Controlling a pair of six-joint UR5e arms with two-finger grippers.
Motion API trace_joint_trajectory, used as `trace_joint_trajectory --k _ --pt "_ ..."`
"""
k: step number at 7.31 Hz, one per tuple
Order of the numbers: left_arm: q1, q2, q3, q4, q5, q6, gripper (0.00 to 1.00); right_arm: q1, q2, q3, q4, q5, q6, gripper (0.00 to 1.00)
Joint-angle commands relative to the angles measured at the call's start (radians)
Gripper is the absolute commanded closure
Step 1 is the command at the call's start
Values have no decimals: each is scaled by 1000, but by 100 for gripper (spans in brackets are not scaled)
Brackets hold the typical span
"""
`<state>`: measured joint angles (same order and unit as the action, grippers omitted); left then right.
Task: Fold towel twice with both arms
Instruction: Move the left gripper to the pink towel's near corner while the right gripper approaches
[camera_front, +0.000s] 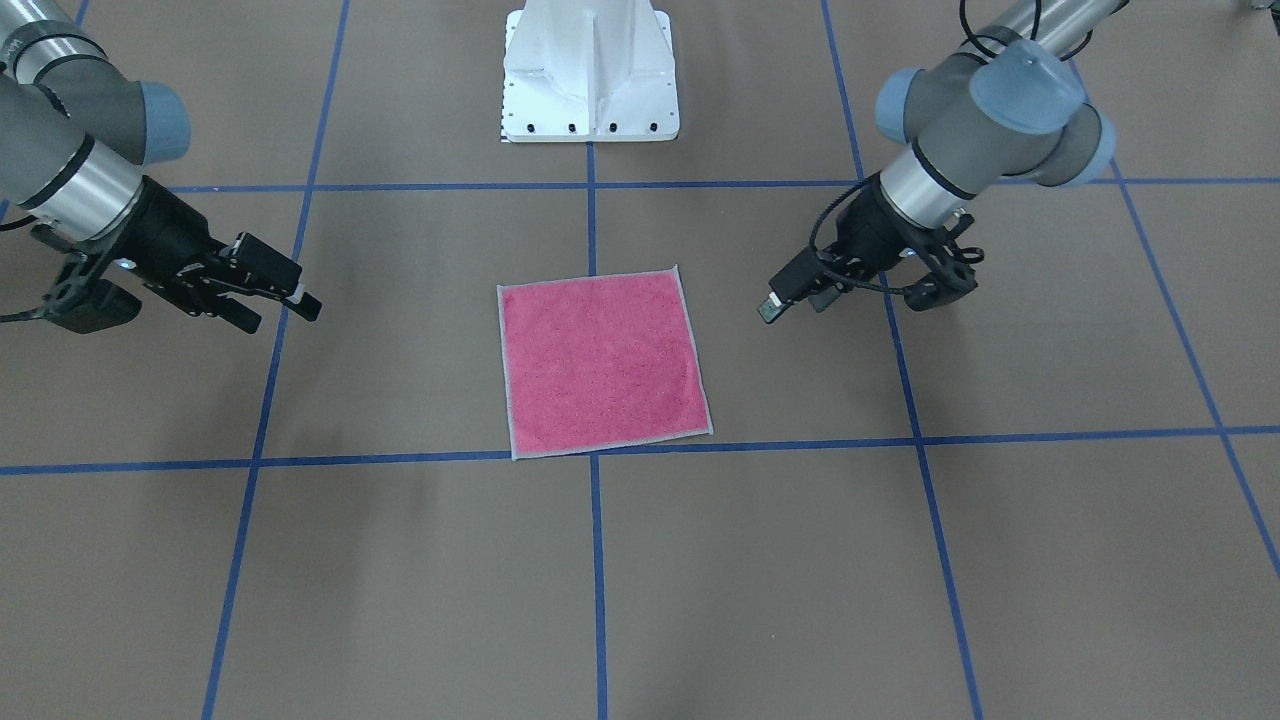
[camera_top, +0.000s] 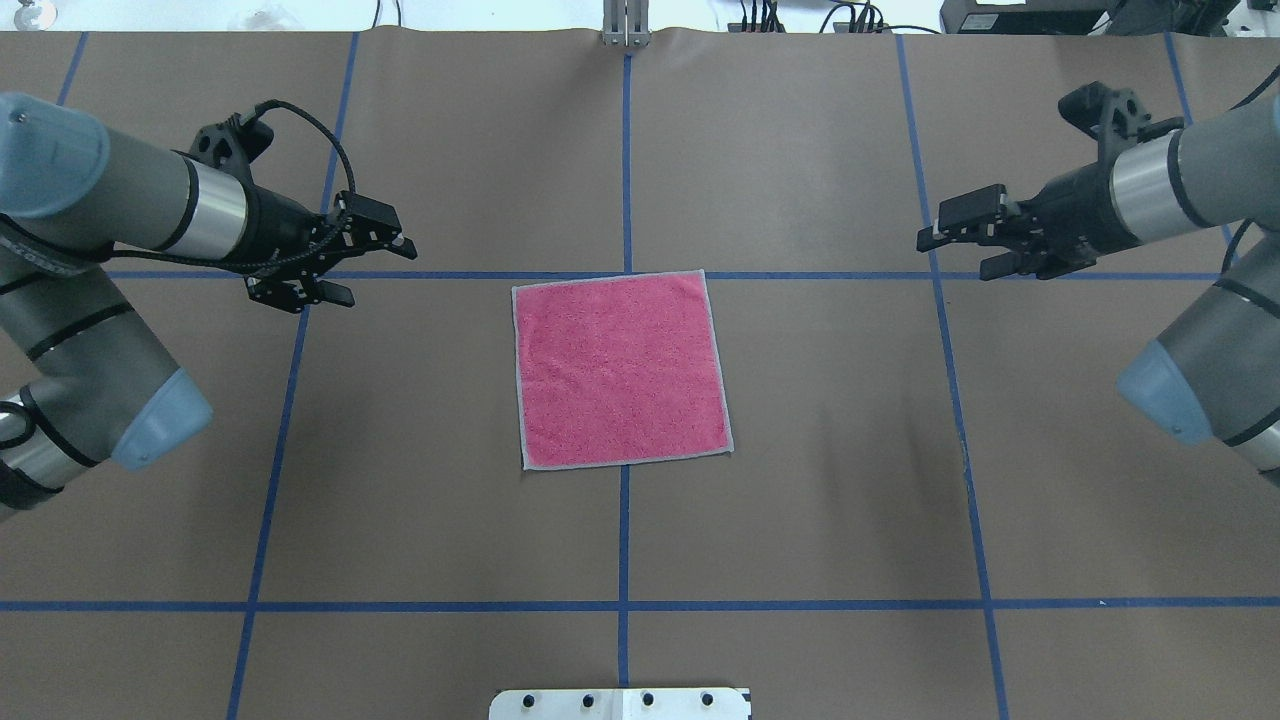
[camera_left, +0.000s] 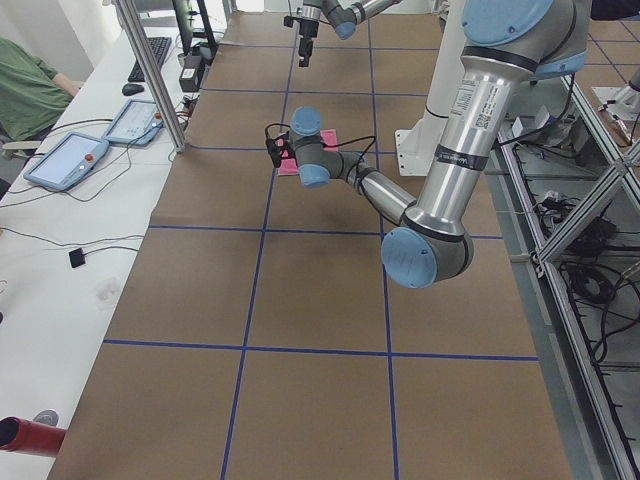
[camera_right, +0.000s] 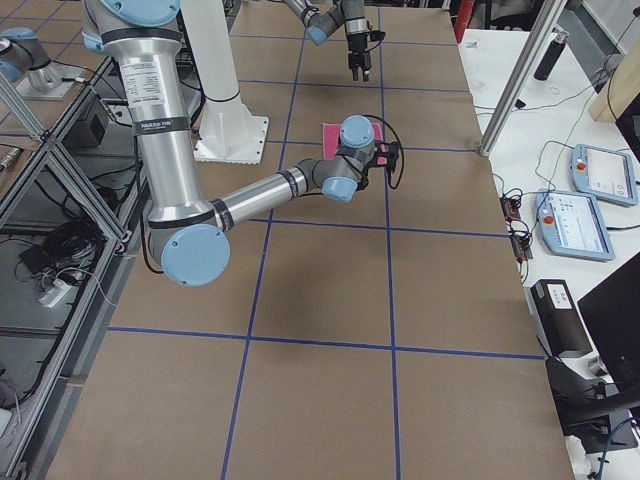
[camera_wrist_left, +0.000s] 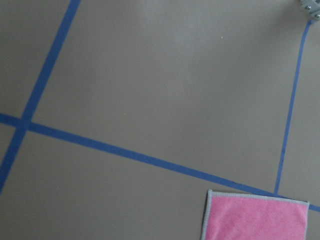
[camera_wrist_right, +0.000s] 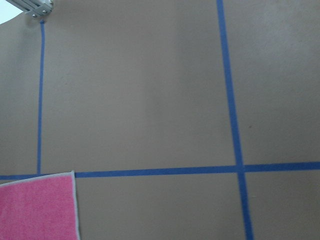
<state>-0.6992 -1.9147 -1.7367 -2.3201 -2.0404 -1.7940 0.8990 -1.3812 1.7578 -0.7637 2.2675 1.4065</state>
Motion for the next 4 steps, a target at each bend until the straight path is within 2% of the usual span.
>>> trace_joint_trajectory --k 1,3,4 --pt "188 -6 -6 -1 184 -62 0 -60 2 3 6 -20 32 0" --pt "230 -20 12 1 201 -59 3 -119 65 -6 -8 -51 37 0" --pt "237 -27 28 1 201 -55 7 -138 79 -24 -6 -55 35 0"
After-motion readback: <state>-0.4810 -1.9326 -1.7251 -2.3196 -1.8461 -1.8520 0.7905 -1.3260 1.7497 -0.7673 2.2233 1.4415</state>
